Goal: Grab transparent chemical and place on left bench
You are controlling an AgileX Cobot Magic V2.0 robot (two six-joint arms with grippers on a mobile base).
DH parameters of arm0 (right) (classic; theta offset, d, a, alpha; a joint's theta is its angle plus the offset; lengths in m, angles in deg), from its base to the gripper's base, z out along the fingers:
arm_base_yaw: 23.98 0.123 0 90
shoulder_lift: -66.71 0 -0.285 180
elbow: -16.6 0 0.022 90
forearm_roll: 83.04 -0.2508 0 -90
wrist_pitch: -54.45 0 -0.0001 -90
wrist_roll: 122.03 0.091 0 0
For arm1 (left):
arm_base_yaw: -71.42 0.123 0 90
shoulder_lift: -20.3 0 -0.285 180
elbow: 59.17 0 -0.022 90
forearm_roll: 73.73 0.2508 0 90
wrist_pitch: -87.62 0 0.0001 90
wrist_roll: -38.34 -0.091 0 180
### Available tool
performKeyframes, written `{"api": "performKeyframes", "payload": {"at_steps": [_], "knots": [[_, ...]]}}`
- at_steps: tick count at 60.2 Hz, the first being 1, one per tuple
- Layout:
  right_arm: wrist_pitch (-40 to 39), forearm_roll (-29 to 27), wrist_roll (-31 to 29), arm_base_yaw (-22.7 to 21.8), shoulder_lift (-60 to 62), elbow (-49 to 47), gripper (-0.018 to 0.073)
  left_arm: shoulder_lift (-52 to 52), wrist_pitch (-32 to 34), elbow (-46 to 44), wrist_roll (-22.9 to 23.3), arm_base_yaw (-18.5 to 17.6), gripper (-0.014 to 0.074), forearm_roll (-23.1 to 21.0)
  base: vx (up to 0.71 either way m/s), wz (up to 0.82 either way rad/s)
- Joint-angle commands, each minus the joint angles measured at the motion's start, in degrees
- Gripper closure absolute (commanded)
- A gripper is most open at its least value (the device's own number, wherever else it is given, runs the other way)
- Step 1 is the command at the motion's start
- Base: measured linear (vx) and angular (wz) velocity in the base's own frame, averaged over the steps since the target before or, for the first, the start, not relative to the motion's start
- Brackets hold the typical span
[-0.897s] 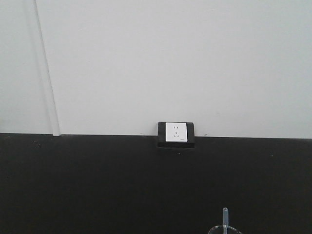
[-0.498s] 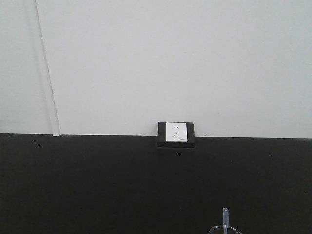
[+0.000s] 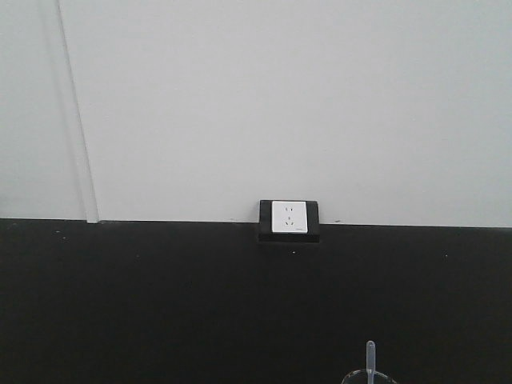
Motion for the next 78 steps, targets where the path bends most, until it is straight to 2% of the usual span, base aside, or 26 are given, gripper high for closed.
{"api": "performKeyframes", "payload": {"at_steps": [1,9,22,27,47,62,78], "knots": [[-8.9,-0.2,-0.1,-0.4,0.8,0.2,0.0566,1.1,4.5,0.9,0.4,-0.1,0.06,0.0,0.0,0.0],[-11.9,-2.4,-0.1,-0.4,0.7,-0.5,0.0566,1.1,4.5,0.9,0.4,-0.1,0.06,0.0,0.0,0.0],[-4.2,-3.1,-0.1,-0.4,0.2,-7.5,0.0566,1.1,4.5,0.9,0.4,-0.1,0.06,0.0,0.0,0.0],[-3.8,-2.4,-0.2,-0.4,-1.5,-10.5,0.0566,1.1,4.5,0.9,0.4,-0.1,0.06,0.0,0.0,0.0],[-4.1,-1.8,-0.2,-0.4,-17.8,-22.0,0.0566,1.1,4.5,0.9,0.4,-0.1,0.06,0.0,0.0,0.0],[-10.9,-1.0,-2.2,-0.4,-27.2,-26.2,0.0564,1.1,4.5,0.9,0.4,-0.1,0.06,0.0,0.0,0.0],[-10.1,0.6,-3.9,-0.4,-38.1,-32.3,0.0521,1.1,4.5,0.9,0.4,-0.1,0.06,0.0,0.0,0.0]]}}
